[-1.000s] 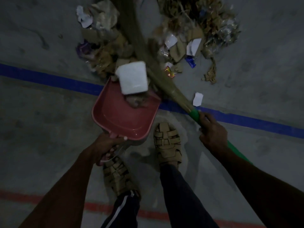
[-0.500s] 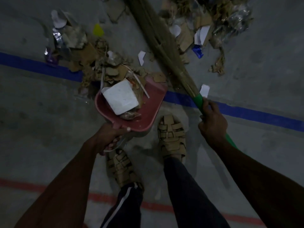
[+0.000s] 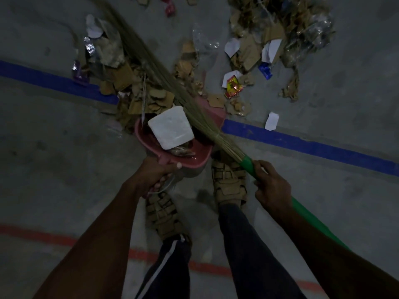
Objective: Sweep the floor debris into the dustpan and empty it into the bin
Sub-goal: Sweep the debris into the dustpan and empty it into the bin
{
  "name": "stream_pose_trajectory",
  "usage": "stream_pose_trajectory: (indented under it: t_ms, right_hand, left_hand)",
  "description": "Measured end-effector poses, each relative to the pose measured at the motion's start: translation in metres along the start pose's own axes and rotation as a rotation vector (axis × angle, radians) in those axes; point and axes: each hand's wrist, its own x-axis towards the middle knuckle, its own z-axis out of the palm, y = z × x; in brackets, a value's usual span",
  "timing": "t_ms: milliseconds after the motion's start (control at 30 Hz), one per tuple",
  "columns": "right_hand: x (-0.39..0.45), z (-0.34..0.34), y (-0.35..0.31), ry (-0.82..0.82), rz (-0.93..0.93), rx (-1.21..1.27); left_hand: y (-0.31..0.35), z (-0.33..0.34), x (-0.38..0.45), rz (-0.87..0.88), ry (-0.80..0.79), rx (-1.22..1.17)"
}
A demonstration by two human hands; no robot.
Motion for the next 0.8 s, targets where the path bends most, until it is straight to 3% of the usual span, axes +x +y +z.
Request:
stream_pose_trajectory:
  t_ms: [433,633,800]
  right_hand:
    - [-0.041,-0.086,-0.079,0.135,0.026,0.071]
    - [-0.092,-0.174,-0.15,0.171,-0.054,0.079]
    - [-0.195,-0.27,-0.21,0.155,-0.057,0.124]
  left_hand:
    - [0.037,-0.018,-0.115,0.13,0.109,-0.162]
    - [0.066,-0.048,-0.242,0.171,0.132,-0.231]
    - [0.083,-0.056,-0.391,0.169,0.14,-0.248]
